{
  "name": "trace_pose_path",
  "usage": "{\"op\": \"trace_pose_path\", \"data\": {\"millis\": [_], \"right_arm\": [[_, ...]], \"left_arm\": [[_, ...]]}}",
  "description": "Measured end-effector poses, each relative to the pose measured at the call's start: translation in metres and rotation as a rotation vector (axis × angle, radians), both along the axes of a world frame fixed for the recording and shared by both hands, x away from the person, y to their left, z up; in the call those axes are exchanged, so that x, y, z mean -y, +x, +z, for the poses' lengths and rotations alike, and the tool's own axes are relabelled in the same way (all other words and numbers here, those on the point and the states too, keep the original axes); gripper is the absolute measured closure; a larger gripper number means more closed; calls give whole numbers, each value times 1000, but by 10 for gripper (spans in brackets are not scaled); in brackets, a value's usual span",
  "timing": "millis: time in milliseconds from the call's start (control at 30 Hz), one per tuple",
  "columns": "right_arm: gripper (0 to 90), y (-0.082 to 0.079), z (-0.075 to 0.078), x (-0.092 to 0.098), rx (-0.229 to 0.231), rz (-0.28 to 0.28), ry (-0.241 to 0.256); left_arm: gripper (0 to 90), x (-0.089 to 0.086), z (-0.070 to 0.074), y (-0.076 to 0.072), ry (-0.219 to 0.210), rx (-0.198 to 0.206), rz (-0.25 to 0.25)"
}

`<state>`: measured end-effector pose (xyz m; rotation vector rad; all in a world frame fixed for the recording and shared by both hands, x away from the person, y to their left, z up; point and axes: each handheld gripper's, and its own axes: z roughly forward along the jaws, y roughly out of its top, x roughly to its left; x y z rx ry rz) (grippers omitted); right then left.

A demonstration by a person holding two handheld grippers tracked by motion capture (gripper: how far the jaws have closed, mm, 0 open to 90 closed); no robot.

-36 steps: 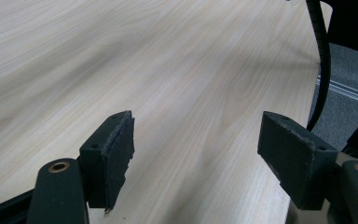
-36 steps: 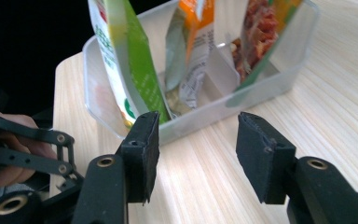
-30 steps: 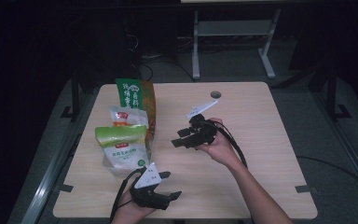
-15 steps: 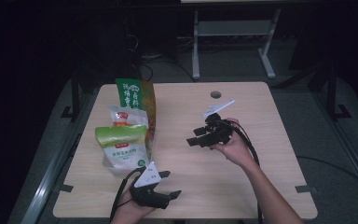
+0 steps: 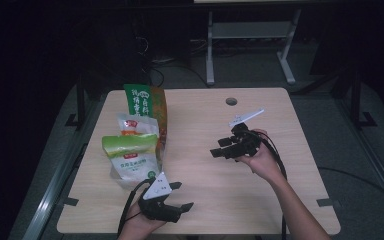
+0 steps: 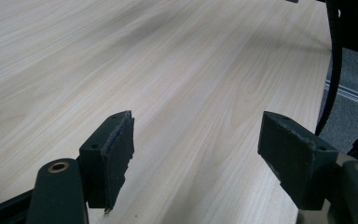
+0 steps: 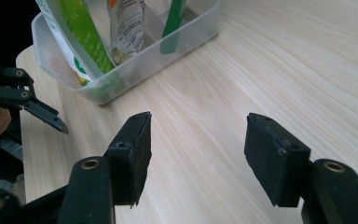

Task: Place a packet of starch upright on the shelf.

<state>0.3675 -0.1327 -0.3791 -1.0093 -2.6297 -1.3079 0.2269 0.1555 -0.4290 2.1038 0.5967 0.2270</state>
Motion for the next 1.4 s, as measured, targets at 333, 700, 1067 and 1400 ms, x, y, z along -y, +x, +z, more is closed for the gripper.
{"op": "trace_pose_path", "data": {"millis": [333, 700, 1067, 1400], "right_arm": [[396, -5, -5, 21, -10, -39, 3], [388, -16, -14, 45, -25, -77, 12], [382, -27, -24, 64, -45, -112, 13], [378, -38, -36, 78, -62, -136, 15]], "left_arm": [[266, -2, 1, 1, 1, -2, 8], [266, -2, 0, 1, -12, -7, 15], [266, -3, 0, 2, -7, -4, 14], [265, -5, 0, 2, -6, -4, 15]]}}
